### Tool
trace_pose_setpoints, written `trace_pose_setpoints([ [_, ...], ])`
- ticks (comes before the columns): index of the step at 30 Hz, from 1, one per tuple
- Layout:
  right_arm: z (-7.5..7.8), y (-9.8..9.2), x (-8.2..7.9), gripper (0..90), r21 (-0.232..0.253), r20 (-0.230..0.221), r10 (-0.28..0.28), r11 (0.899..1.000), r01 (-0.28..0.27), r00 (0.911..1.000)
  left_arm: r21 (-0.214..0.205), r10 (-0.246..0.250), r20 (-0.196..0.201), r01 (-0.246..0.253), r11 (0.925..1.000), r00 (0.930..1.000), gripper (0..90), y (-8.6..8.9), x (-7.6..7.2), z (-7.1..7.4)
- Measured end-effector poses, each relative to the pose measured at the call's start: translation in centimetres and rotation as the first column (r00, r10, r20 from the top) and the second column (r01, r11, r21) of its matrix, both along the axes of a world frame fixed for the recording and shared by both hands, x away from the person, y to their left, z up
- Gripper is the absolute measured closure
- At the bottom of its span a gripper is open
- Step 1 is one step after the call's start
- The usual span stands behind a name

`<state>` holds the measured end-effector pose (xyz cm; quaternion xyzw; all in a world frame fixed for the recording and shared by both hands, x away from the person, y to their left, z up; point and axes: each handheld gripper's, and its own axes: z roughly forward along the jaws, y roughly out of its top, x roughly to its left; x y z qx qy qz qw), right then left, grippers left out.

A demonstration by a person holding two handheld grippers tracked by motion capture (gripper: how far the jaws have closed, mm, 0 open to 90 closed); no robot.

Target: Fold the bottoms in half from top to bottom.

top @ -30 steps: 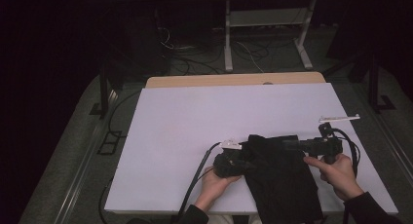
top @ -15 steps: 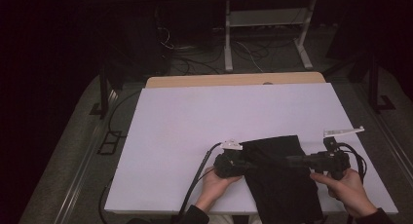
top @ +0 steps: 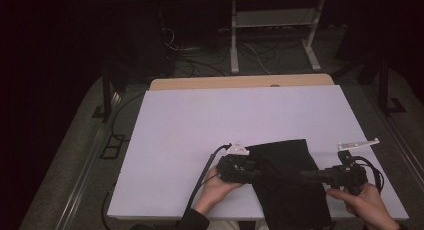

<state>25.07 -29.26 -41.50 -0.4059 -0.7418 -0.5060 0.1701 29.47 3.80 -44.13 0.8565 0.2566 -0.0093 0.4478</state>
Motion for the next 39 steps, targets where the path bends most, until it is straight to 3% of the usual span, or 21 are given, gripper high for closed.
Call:
trace_pose_setpoints([
  [2,0.0,-0.1,-0.2,83.3,-0.003,-0.001,0.009,1.0,-0.01,1.0,-0.006,-0.021,0.016,0.021,0.9998,0.9996,38.2,0.3,-0.1,0.6],
  [4,-0.1,-0.3,-0.5,83.2,-0.003,0.002,0.022,1.0,-0.022,0.9997,-0.018,-0.001,0.044,0.002,0.9998,0.999,27.6,0.5,-0.1,1.1],
  [9,-0.5,-0.5,-0.8,83.1,-0.023,-0.014,0.059,0.998,-0.059,0.9981,-0.13,-0.001,0.039,0.006,0.9915,0.9992,13.1,1.4,1.0,2.3],
  [14,-1.1,-1.1,-0.7,82.6,-0.046,-0.047,0.067,0.997,-0.069,0.9966,-0.187,0.056,0.052,-0.046,0.9814,0.997,2.7,2.3,2.5,3.5],
  [19,-1.7,-1.6,-0.6,81.9,-0.118,-0.062,0.062,0.991,-0.069,0.9961,-0.189,0.119,0.045,-0.109,0.976,0.9919,0.5,3.7,3.8,3.7],
  [23,-2.3,-1.7,-0.2,81.3,-0.193,-0.077,0.046,0.979,-0.06,0.996,-0.192,0.149,0.021,-0.143,0.971,0.9885,0.0,5.2,4.4,3.3],
  [28,-2.5,-1.4,-0.2,76.4,-0.225,-0.079,0.066,0.971,-0.082,0.9947,-0.209,0.18,0.026,-0.171,0.9629,0.9834,0.0,6.9,4.3,3.3],
  [33,-1.5,-0.8,-0.5,60.1,-0.226,-0.004,0.073,0.971,-0.072,0.9973,-0.228,0.213,0.032,-0.2,0.9528,0.9766,0.0,8.0,4.3,3.3],
  [36,-1.0,-0.3,0.0,49.5,-0.213,0.028,0.058,0.976,-0.051,0.9979,-0.256,0.233,0.028,-0.218,0.9417,0.9721,0.0,8.4,4.2,3.1],
  [39,-0.4,0.5,0.7,46.3,-0.2,0.076,0.056,0.979,-0.039,0.9956,-0.273,0.243,0.026,-0.227,0.9349,0.9697,0.0,8.7,4.2,3.1],
])
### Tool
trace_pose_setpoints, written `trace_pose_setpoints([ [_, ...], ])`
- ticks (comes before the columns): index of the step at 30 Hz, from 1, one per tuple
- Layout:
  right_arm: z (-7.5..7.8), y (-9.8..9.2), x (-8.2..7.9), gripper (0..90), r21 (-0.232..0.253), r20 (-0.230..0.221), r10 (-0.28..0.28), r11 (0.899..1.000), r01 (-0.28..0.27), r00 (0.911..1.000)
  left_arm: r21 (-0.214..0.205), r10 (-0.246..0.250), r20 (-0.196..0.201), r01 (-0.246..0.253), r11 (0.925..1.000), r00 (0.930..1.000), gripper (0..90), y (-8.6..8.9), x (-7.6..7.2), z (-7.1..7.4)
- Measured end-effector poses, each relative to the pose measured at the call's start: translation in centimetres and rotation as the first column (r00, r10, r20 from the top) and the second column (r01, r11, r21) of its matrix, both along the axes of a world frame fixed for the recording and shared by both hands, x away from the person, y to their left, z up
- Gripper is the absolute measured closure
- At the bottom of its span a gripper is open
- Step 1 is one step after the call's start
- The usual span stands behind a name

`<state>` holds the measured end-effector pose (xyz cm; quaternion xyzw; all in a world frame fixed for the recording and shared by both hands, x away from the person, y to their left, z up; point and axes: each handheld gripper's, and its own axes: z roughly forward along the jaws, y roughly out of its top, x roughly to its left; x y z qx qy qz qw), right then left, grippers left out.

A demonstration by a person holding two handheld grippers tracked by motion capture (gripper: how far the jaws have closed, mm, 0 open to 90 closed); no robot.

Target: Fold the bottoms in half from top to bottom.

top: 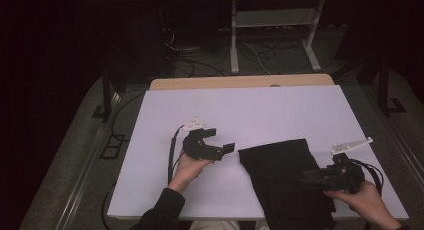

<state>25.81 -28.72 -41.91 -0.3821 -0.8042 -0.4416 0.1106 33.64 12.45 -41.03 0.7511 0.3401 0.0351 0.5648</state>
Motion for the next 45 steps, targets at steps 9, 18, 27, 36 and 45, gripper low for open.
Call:
trace_pose_setpoints([
  [9,0.3,3.3,2.6,60.4,-0.039,0.055,0.002,0.999,0.0,0.9985,-0.001,0.028,-0.005,-0.028,0.9996,0.9996,0.0,0.6,0.0,-0.4],
  [18,-0.9,5.3,3.6,83.9,-0.096,0.022,0.027,0.995,-0.025,0.9994,0.009,0.029,-0.01,-0.029,0.9995,0.9995,0.0,0.4,0.1,-0.7],
  [27,-2.4,7.6,2.0,88.5,-0.162,-0.073,0.141,0.975,-0.151,0.9873,-0.015,0.033,-0.016,-0.034,0.9993,0.9993,0.0,-0.7,0.3,-0.8],
  [36,-2.6,8.6,0.7,88.5,-0.132,-0.126,0.213,0.964,-0.229,0.9689,0.017,0.03,-0.038,-0.029,0.9994,0.9988,0.0,-2.7,0.8,-1.0],
  [45,-0.8,6.9,1.4,71.2,-0.094,-0.013,0.16,0.983,-0.161,0.987,0.057,0.012,-0.083,-0.008,0.9983,0.9964,0.0,-4.7,1.0,-1.7],
])
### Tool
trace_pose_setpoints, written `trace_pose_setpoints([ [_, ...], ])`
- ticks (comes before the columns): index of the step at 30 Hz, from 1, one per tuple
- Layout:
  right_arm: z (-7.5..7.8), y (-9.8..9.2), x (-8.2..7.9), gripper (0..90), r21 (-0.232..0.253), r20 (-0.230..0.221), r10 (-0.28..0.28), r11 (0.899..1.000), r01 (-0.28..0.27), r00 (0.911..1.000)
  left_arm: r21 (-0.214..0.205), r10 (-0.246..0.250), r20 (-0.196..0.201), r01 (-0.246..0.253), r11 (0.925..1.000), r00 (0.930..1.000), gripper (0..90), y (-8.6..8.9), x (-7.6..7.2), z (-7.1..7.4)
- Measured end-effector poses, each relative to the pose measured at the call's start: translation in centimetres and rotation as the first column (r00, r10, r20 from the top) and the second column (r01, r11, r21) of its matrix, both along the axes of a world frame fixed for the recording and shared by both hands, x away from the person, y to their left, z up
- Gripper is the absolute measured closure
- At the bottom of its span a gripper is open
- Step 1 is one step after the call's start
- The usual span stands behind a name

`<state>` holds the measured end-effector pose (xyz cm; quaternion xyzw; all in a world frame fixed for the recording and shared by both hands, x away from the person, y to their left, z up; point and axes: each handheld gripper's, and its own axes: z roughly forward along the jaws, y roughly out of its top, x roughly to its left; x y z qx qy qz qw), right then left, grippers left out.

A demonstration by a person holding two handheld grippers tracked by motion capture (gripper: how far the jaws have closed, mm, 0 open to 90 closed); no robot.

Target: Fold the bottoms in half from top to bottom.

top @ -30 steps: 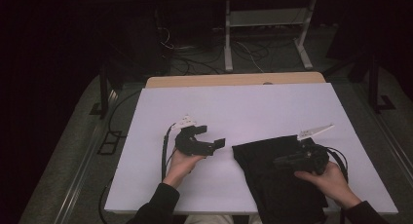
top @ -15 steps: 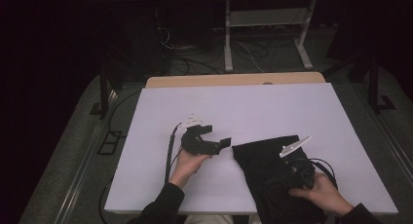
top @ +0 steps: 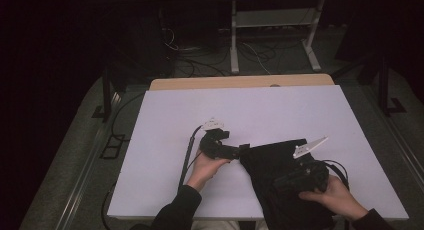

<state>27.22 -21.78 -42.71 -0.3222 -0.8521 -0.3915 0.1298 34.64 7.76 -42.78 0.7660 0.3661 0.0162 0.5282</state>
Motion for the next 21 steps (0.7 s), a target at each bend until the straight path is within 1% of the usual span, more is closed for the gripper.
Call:
trace_pose_setpoints([
  [3,0.6,-0.8,0.5,64.0,0.006,0.026,-0.043,0.999,0.043,0.9987,0.006,0.0,-0.007,0.0,1.0,1.0,0.0,-0.2,0.1,-0.1],
  [5,1.0,-1.4,0.9,57.2,0.013,0.038,-0.073,0.997,0.073,0.9966,0.014,0.002,-0.006,-0.002,0.9999,1.0,0.0,-0.2,0.1,-0.1],
  [7,1.5,-2.2,1.4,51.7,0.021,0.062,-0.103,0.995,0.102,0.9927,0.017,0.002,-0.005,-0.002,0.9999,1.0,0.0,-0.3,0.1,-0.1],
  [9,1.9,-2.9,1.9,44.4,0.027,0.073,-0.129,0.992,0.127,0.9889,0.022,0.001,-0.003,-0.001,0.9997,1.0,0.0,-0.3,0.1,0.0],
  [11,2.2,-3.5,2.4,39.5,0.034,0.083,-0.15,0.988,0.147,0.9853,0.025,0.0,-0.002,0.0,0.9997,1.0,0.0,-0.3,0.1,0.0],
  [14,2.7,-4.2,3.0,32.5,0.042,0.095,-0.174,0.984,0.17,0.9802,0.032,-0.002,0.0,0.002,0.9995,1.0,0.0,-0.4,0.1,0.1],
  [17,3.0,-4.8,3.6,21.8,0.047,0.114,-0.198,0.98,0.194,0.9736,0.037,-0.003,0.007,0.002,0.9993,1.0,0.0,-0.5,0.1,0.2],
  [19,3.3,-5.2,4.1,15.3,0.038,0.121,-0.211,0.978,0.207,0.9701,0.038,-0.003,0.008,0.003,0.9993,1.0,0.0,-0.5,0.1,0.3],
  [20,3.3,-5.3,4.3,12.9,0.037,0.126,-0.213,0.977,0.21,0.9689,0.038,-0.003,0.008,0.003,0.9993,1.0,0.0,-0.5,0.1,0.3],
  [21,3.3,-5.5,4.5,12.6,0.036,0.127,-0.215,0.977,0.212,0.9684,0.038,-0.003,0.007,0.003,0.9993,1.0,0.0,-0.5,0.2,0.3],
])
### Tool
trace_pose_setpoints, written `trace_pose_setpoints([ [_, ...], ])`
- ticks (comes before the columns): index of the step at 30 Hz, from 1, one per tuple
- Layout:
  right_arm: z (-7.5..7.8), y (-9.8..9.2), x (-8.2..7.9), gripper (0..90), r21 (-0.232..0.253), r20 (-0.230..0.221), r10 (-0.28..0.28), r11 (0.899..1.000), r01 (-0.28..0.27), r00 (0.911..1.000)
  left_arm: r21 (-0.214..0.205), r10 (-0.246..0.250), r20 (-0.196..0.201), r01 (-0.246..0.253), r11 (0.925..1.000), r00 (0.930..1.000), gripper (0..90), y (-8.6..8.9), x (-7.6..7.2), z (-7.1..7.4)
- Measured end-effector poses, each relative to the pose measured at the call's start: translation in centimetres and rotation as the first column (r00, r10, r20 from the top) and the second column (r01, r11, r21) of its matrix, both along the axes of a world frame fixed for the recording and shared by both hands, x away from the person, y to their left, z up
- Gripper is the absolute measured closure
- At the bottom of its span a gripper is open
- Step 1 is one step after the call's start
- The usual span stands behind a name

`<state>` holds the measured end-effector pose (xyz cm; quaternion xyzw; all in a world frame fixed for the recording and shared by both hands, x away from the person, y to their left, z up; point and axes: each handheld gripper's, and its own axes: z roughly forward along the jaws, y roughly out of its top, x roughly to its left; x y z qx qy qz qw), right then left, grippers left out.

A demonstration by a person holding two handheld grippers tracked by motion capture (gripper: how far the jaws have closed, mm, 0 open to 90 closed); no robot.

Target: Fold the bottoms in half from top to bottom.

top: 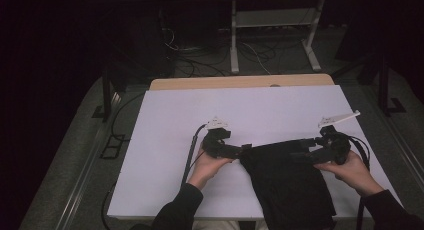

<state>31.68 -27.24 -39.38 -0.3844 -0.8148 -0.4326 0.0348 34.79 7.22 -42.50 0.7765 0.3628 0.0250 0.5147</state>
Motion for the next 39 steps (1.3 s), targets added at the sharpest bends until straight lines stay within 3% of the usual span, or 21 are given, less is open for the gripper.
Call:
trace_pose_setpoints([
  [4,-0.1,-0.5,0.8,3.1,-0.028,0.015,-0.011,1.0,0.011,0.9998,0.004,0.0,-0.003,0.0,1.0,1.0,0.0,-0.1,0.1,-0.1],
  [19,-1.6,-2.7,3.9,2.2,-0.055,0.003,-0.077,0.996,0.077,0.997,0.032,-0.013,-0.025,0.014,0.9994,0.9996,0.0,-0.9,0.7,-0.6],
  [34,-4.6,-3.8,6.4,14.7,-0.108,-0.03,-0.123,0.987,0.119,0.9919,0.081,-0.02,-0.087,0.027,0.9963,0.996,0.0,-1.3,1.5,-2.2],
  [39,-5.1,-4.0,6.8,26.0,-0.104,-0.029,-0.122,0.988,0.118,0.9921,0.093,-0.039,-0.116,0.05,0.9944,0.9925,0.5,-1.6,1.4,-2.8],
])
